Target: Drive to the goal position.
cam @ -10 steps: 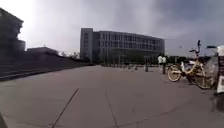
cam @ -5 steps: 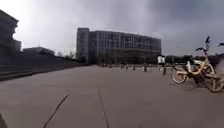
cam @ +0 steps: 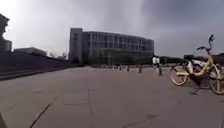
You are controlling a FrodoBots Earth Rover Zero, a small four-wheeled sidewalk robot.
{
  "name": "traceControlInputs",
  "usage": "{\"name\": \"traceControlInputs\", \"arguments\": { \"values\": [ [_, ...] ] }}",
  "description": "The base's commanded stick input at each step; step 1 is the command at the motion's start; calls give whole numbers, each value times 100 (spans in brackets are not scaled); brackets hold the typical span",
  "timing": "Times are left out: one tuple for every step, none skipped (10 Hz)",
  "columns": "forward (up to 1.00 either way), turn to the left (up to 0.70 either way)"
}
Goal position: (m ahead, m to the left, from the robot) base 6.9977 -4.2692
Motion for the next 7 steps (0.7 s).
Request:
{"name": "traceControlInputs", "arguments": {
  "values": [
    [100,0],
    [100,-3],
    [100,-11],
    [100,0],
    [100,0],
    [100,-11],
    [100,-38]
  ]
}}
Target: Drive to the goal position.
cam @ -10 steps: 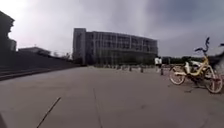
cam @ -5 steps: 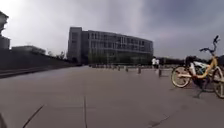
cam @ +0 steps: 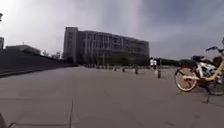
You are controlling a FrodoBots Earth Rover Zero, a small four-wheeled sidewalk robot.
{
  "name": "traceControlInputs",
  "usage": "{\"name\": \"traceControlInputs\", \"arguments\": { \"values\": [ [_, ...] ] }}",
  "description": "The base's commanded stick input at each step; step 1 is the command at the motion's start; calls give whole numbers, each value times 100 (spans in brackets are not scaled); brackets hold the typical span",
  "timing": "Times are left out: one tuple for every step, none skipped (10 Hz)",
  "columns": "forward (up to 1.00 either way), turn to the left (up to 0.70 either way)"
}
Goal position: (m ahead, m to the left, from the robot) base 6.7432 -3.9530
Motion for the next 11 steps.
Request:
{"name": "traceControlInputs", "arguments": {
  "values": [
    [100,-8],
    [100,0],
    [100,-2],
    [100,-39],
    [100,-23],
    [100,-11],
    [100,-5],
    [100,-38],
    [100,-27],
    [100,0],
    [100,0]
  ]
}}
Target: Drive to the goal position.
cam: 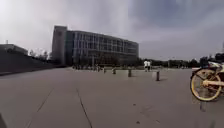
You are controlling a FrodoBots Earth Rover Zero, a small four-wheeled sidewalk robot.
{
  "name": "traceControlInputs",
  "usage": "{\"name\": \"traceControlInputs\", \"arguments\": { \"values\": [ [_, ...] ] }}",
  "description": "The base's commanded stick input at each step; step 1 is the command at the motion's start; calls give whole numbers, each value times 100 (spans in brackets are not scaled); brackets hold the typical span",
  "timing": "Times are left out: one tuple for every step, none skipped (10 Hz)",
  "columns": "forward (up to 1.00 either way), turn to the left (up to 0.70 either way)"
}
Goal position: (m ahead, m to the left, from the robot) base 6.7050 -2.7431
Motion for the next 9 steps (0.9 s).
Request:
{"name": "traceControlInputs", "arguments": {
  "values": [
    [100,-39],
    [100,-18],
    [100,0],
    [100,0],
    [100,0],
    [100,0],
    [100,0],
    [100,0],
    [100,0]
  ]
}}
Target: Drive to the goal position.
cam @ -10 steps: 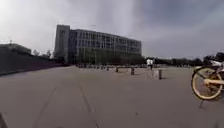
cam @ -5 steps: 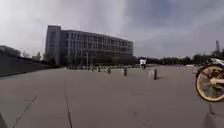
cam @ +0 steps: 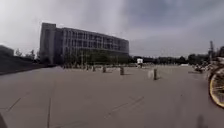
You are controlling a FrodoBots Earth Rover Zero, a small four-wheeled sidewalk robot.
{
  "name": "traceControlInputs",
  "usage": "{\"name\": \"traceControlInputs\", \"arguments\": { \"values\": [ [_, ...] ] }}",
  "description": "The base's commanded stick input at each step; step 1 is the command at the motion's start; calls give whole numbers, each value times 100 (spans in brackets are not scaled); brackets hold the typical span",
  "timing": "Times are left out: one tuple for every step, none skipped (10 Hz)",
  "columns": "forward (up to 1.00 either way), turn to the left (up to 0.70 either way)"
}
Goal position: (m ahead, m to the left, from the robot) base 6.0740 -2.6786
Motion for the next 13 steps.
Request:
{"name": "traceControlInputs", "arguments": {
  "values": [
    [100,0],
    [100,0],
    [100,0],
    [100,0],
    [100,0],
    [100,-11],
    [100,-38],
    [100,-20],
    [100,0],
    [100,0],
    [100,0],
    [100,-33],
    [100,0]
  ]
}}
